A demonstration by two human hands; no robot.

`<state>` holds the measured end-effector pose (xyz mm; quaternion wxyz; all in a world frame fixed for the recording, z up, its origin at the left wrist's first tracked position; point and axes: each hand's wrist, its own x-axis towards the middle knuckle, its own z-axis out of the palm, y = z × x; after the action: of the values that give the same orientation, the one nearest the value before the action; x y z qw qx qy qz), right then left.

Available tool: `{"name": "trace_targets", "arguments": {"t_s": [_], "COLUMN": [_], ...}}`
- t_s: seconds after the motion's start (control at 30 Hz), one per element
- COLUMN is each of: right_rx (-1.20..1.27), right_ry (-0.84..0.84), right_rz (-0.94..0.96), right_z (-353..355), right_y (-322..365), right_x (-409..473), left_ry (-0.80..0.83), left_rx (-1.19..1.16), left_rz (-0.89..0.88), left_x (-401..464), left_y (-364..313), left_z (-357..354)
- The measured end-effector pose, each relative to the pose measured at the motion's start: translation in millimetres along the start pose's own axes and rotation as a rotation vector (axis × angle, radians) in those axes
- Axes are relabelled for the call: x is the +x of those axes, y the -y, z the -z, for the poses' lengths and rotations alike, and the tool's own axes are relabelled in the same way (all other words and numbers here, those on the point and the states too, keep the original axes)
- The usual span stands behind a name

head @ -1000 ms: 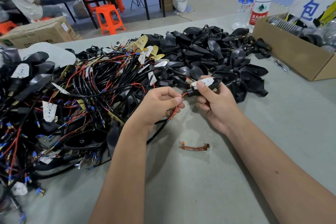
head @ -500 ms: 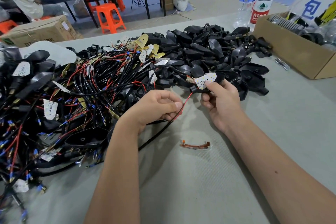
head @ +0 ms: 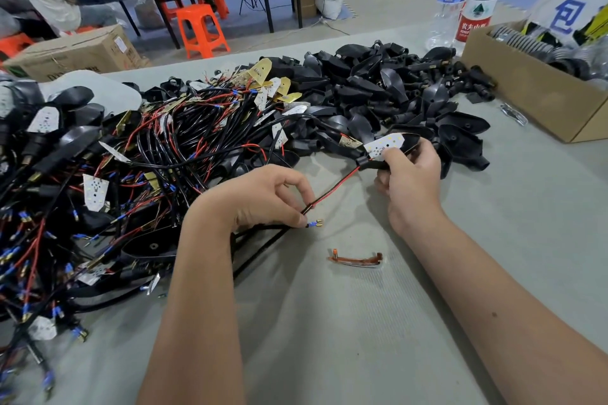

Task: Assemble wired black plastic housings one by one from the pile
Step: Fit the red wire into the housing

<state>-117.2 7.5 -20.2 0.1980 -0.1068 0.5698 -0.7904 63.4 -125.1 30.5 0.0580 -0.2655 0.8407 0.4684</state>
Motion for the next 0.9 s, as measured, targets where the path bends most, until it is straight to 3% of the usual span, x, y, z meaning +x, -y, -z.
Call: {"name": "trace_targets", "arguments": {"t_s": [0.1, 0.17, 0.3, 0.37, 0.43, 0.53, 0.67, 0.9], "right_rx": [-0.31, -0.569, -0.772, -0.827, -0.9, -1.007, -1.031, -1.024], "right_ry": [-0.033, -0.149, -0.242, -0.071, 0.273, 0.588, 0.65, 0.685], "right_rz": [0.132, 0.268, 0.683, 0.894, 1.035, 0.955, 0.862, 0.901], "right_z": [2.0, 4.1, 4.4, 3.2, -1.1, -8.9, -8.5, -9.6], "right_y": [-3.9, -6.3, 0.7, 2.8, -0.9, -11.5, -15.0, -15.8], "right_x": [-0.8, -5.5, -15.2, -18.0, -22.1, -27.8, -24.0, -22.6], "left_ry": [-0.087, -0.143, -0.234, -0.247, -0.255, -0.271, -0.247, -0.205], "left_rx": [-0.068, -0.106, -0.154, -0.157, -0.162, -0.134, -0.12, -0.163], "left_rz": [0.001, -0.021, -0.048, -0.067, -0.085, -0.085, -0.08, -0.053], "left_x": [-4.8, -6.1, -2.9, 0.1, 4.0, 7.2, 3.2, -7.5], "left_y": [6.0, 7.9, 8.8, 8.4, 9.3, 11.1, 7.9, 3.0], "left_z": [5.1, 4.5, 0.8, -1.2, -3.6, -5.6, -1.1, 3.2]}}
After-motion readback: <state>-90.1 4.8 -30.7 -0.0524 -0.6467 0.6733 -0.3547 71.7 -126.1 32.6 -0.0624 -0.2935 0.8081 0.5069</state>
